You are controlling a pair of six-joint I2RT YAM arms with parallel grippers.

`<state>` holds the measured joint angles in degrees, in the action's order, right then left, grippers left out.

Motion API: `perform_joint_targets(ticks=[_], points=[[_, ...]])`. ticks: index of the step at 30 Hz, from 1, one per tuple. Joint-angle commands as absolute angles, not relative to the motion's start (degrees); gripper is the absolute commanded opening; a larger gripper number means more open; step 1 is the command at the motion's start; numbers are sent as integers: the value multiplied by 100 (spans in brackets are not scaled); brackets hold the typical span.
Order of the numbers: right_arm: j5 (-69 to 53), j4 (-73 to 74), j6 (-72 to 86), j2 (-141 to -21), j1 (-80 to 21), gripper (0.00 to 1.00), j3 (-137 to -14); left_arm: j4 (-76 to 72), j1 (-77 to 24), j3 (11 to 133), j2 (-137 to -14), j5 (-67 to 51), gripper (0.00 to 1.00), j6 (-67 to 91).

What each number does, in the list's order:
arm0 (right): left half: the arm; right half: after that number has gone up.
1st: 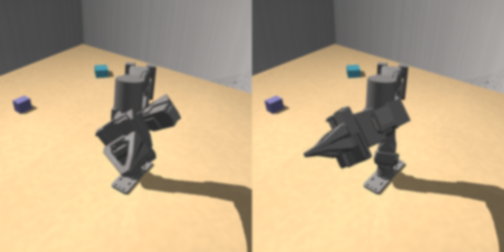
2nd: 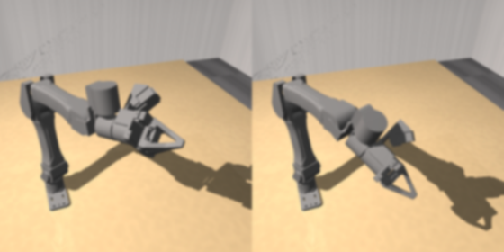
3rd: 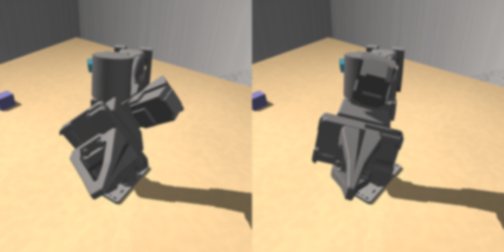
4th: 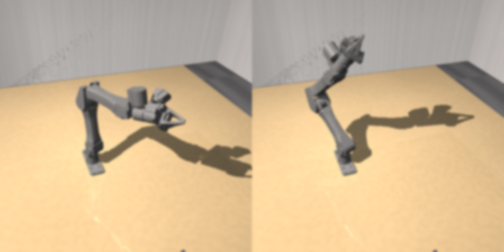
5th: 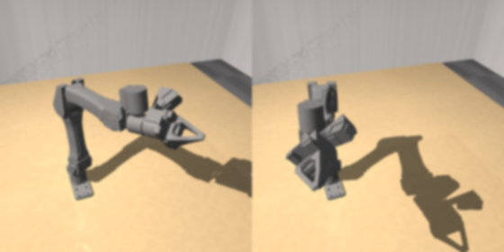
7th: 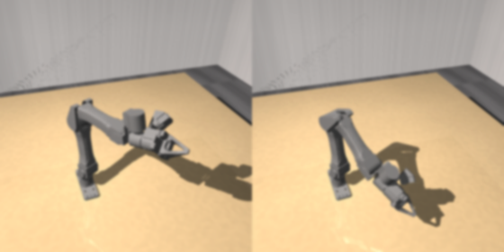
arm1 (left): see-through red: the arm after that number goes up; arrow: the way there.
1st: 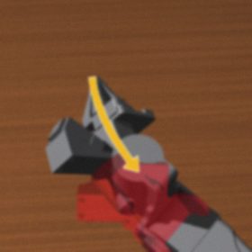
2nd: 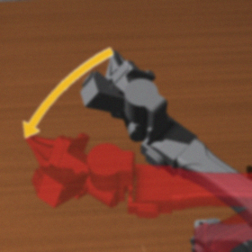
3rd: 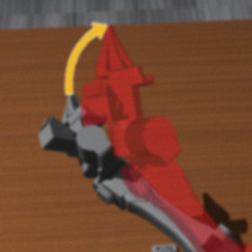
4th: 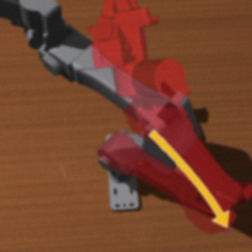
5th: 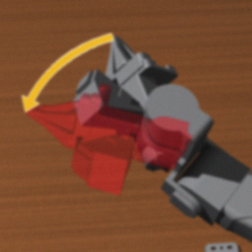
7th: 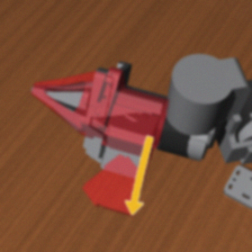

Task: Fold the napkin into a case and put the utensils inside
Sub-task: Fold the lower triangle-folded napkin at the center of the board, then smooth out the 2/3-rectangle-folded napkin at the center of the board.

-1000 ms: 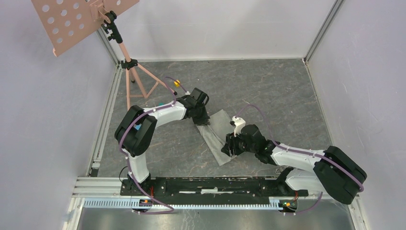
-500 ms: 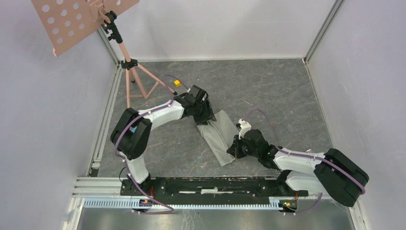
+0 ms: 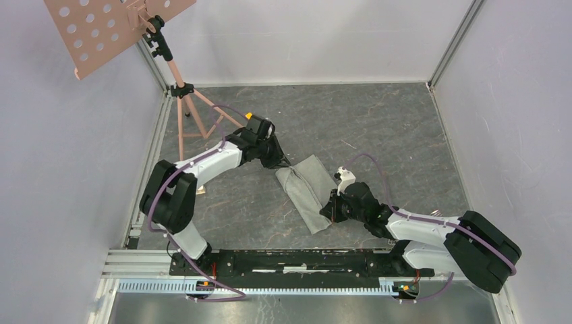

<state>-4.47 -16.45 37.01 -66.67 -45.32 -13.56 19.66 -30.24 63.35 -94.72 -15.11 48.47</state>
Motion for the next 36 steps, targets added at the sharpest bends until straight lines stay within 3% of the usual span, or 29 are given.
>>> perform_joint_targets(ticks=[1, 14, 20, 24, 27, 30, 36], points=[[-331, -1764, 3764, -6569, -4529, 0, -1343, 1698, -3050, 6353, -9750, -1713, 15, 4704], [-405, -1896, 3901, -6673, -4535, 1, -1299, 1027, -3051, 6529, -10627, -2155, 10, 4888], [-361, -1252, 3303, -6528, -4551, 12, -1608, 880, -3043, 6627, -10974, -2161, 8, 4887], [-35, -414, 2632, -6516, -4553, 34, -2219, 851, -3044, 6628, -10977, -2219, 8, 4887], [90, -163, 2220, -6770, -4553, 45, -2743, 874, -3034, 6619, -10949, -2241, 8, 4847], [-404, -291, 2012, -7332, -4545, 50, -3361, 869, -3010, 6584, -10953, -2269, 8, 4825], [-1832, -1519, 2159, -8594, -4448, 49, -4164, 849, -2981, 6531, -11026, -2300, 7, 4830]])
